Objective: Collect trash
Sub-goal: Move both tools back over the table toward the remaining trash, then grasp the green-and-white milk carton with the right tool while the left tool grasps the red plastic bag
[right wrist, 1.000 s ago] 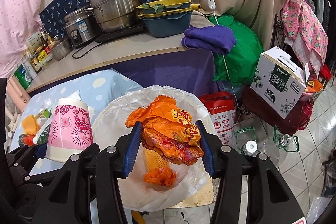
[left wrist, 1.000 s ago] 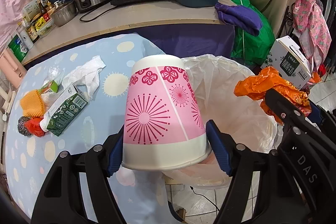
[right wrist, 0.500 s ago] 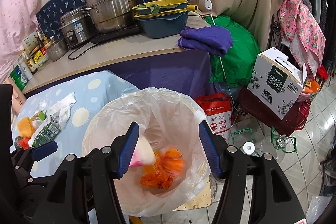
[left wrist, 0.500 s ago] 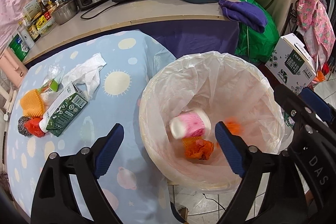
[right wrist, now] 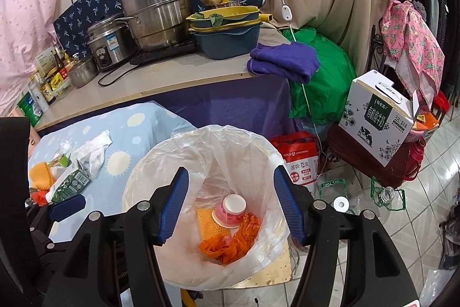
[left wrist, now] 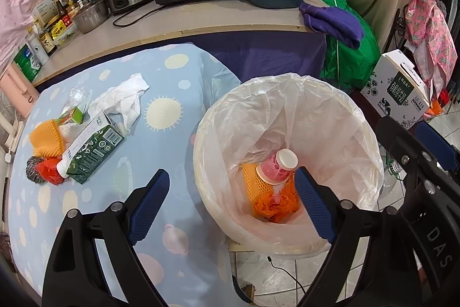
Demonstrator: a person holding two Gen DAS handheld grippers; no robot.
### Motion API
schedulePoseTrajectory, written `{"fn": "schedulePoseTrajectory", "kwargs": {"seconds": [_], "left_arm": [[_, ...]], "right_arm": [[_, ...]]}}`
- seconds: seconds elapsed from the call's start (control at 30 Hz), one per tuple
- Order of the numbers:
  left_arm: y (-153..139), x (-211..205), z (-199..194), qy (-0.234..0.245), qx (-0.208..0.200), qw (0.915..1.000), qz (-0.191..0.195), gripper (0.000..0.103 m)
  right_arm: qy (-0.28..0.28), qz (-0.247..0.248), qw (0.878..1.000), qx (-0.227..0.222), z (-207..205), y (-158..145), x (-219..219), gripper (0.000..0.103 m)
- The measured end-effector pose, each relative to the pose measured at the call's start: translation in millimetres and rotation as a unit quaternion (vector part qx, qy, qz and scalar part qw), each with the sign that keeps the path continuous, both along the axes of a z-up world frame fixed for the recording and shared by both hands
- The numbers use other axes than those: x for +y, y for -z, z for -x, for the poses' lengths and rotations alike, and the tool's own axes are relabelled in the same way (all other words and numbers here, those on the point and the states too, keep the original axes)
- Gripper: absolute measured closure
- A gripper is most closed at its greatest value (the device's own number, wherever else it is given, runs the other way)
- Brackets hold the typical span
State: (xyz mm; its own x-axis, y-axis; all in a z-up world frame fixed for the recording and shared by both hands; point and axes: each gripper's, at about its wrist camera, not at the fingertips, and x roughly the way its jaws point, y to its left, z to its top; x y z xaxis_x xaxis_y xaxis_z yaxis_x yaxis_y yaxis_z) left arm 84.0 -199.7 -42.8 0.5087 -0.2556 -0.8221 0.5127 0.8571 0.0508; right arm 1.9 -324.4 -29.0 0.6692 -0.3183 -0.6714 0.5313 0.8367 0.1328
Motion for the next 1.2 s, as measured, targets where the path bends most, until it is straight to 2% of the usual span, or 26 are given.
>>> {"fn": "schedulePoseTrajectory", "kwargs": {"seconds": [0.3, 0.57, 0.9, 1.2], "left_arm": [[-9.9, 13.1, 4.2, -0.007, -0.005, 0.9999, 0.009, 0.019], [-15.2, 44.0, 5.4, -0.028, -0.006, 0.9995, 0.012, 0.019], [-15.1, 113.8, -2.1, -0.084, -0.002, 0.9963, 0.015, 0.019], [-4.3, 199.2, -15.0, -0.15, 0.012, 0.9885, 0.017, 0.019]], "right_arm": [[-0.01, 0.005, 1.0, -0.007, 4.3, -11.0, 14.0, 0.042], [-0.026, 0.009, 1.0, -0.007, 7.0, -16.5, 37.4, 0.039], [-0.064, 0.007, 0.998, 0.009, -1.9, -12.2, 81.6, 0.038], [-0.124, 0.001, 0.992, 0.028, -25.8, -1.1, 145.8, 0.037]]}}
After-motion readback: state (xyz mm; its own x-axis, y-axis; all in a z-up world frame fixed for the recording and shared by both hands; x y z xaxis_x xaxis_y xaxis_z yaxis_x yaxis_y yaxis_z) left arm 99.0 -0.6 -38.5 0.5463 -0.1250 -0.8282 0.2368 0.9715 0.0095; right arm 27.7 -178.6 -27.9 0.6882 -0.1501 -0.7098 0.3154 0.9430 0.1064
